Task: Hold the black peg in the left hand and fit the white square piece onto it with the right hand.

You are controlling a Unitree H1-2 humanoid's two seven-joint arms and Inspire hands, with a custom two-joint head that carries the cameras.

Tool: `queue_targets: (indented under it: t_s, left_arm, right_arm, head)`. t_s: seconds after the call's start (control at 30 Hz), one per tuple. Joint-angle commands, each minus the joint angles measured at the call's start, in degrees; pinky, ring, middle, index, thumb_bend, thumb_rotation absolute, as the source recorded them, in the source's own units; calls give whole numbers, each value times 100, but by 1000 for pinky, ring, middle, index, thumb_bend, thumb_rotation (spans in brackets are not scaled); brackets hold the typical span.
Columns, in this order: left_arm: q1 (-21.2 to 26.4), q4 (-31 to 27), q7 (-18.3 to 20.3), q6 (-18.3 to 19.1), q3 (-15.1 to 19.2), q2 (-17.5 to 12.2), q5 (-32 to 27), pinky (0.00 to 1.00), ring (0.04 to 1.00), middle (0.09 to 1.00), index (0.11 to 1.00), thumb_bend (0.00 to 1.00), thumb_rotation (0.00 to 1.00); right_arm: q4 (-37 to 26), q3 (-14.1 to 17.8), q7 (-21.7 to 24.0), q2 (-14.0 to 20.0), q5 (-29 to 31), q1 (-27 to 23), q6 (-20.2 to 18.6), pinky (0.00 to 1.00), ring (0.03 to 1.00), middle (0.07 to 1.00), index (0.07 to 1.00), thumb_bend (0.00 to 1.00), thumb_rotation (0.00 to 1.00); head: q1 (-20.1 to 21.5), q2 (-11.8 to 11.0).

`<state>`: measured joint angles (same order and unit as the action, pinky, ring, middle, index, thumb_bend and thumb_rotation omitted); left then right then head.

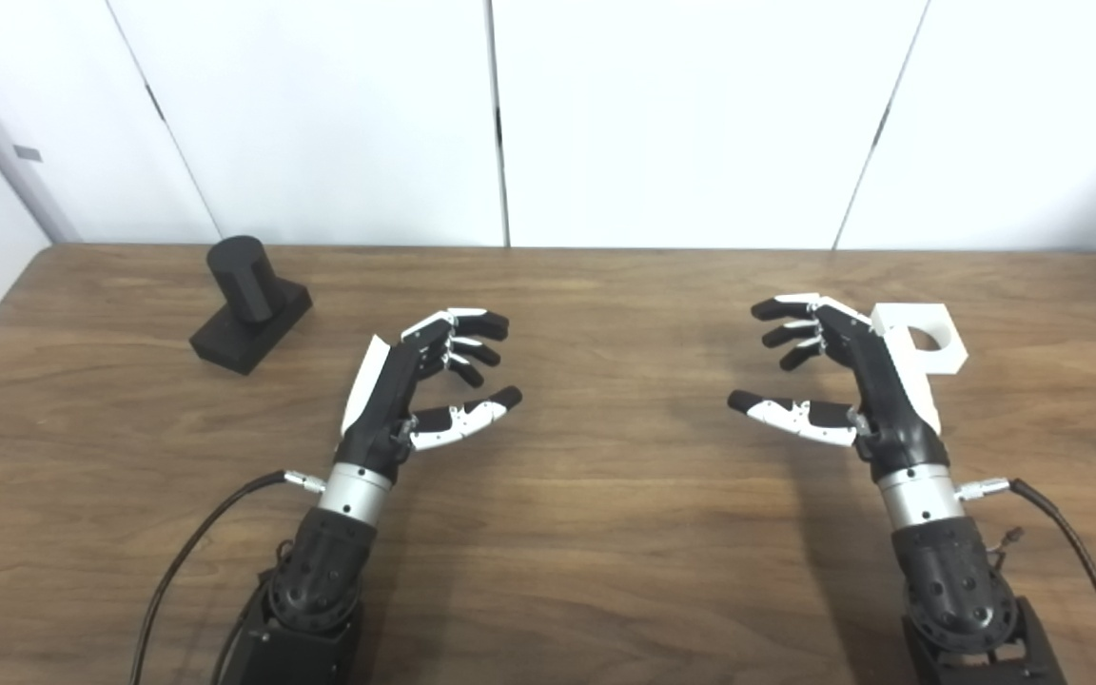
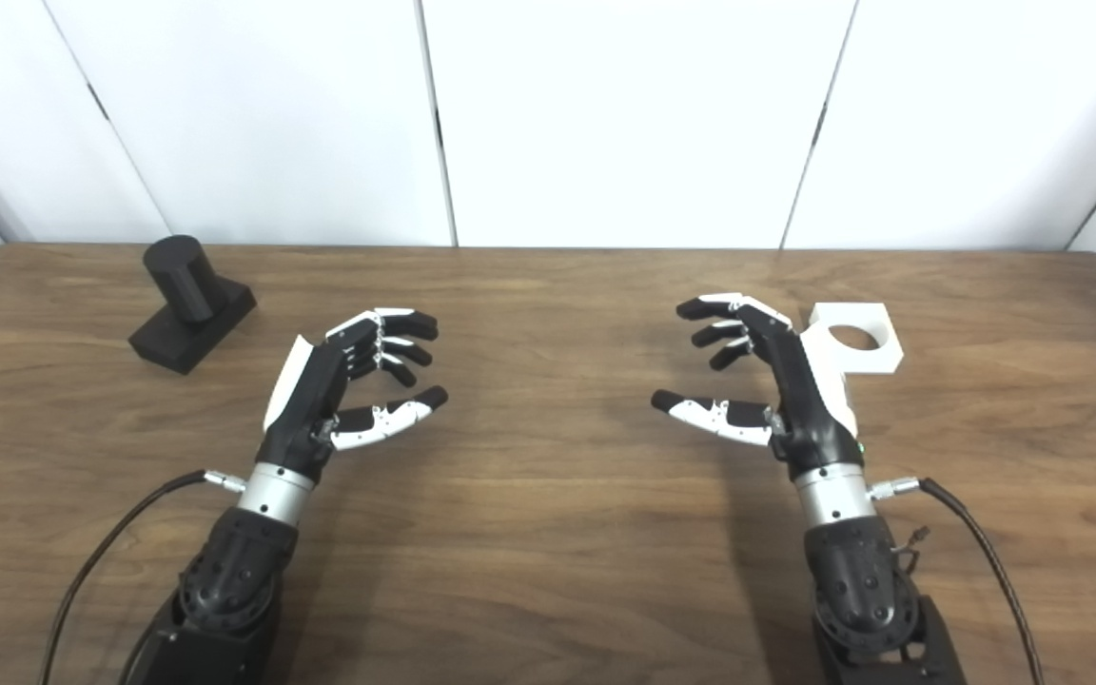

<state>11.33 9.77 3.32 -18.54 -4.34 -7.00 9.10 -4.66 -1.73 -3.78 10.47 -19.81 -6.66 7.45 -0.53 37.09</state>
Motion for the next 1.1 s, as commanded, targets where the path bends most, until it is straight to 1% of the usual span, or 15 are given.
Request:
queue_targets:
  t_s: [0.0,0.23,0.33,0.43,0.5,0.57,0.63,0.67,0.73,0.77,0.8,0.83,0.93,1.0,1.07]
  left_arm:
    - [209,-122,-57,-125,16,-10,33,488,612,695,670,653,3]
    - [220,-45,-43,-277,7,-41,16,492,620,699,663,652,12]
    - [213,-74,-35,-207,12,-26,-6,496,620,700,667,656,7]
    - [224,-40,-27,-241,-3,-32,3,496,621,700,669,650,0]
    - [230,-9,-37,-264,-16,-30,34,498,621,697,668,648,0]
    - [226,4,-33,-223,-36,-7,44,502,620,693,669,656,16]
    - [218,5,-29,-183,-77,31,66,503,626,695,671,664,44]
    - [210,-5,-36,-147,-100,63,84,506,631,698,673,667,58]
    - [206,1,-60,-122,-148,128,123,490,619,696,674,672,46]
    - [215,50,-82,-168,-173,159,162,484,613,695,674,673,37]
    - [227,108,-105,-218,-195,191,198,484,612,695,675,668,23]
    - [236,158,-124,-244,-215,219,233,487,612,694,675,665,14]
    - [256,227,-178,-175,-276,298,383,496,617,698,677,668,51]
    - [279,288,-245,-166,-312,361,495,498,617,700,676,668,63]
    - [309,366,-282,-191,-332,405,531,487,611,701,673,663,59]
  right_arm:
    - [-86,17,-69,43,-42,-134,234,479,613,697,657,572,0]
    - [-118,-3,-68,35,-116,-117,222,481,616,696,654,567,0]
    - [-117,-1,-70,30,-131,-120,201,486,617,693,653,569,0]
    - [-112,-1,-63,28,-116,-120,209,487,617,693,656,568,0]
    - [-85,4,-51,41,-70,-119,246,485,618,695,653,567,0]
    - [-81,18,-29,64,-18,-110,260,484,618,696,648,568,0]
    - [-130,40,21,93,41,-88,193,482,621,700,649,568,0]
    - [-138,54,36,116,74,-81,200,482,624,704,651,567,0]
    - [-144,81,55,161,139,-67,221,479,624,704,650,570,0]
    - [-136,100,66,188,174,-60,245,477,624,705,649,571,0]
    - [-135,122,80,202,215,-50,259,477,625,705,649,569,0]
    - [-140,142,91,209,249,-39,264,474,625,705,648,566,0]
    - [-155,190,128,234,332,-17,218,466,614,704,650,559,0]
    - [-203,221,158,238,381,-14,120,469,614,707,652,557,0]
    - [-298,258,216,205,489,-9,-59,472,612,705,651,556,0]
  head:
    - [-1,2]
    - [3,17]
    - [-6,24]
    - [-58,-8]
    - [-170,-41]
    - [-391,-81]
    - [-595,-123]
    - [-804,-181]
    - [-1074,-259]
    - [-1324,-334]
    - [-1460,-380]
    - [-1544,-410]
    - [-1832,-519]
    - [-1954,-585]
    - [-2031,-648]
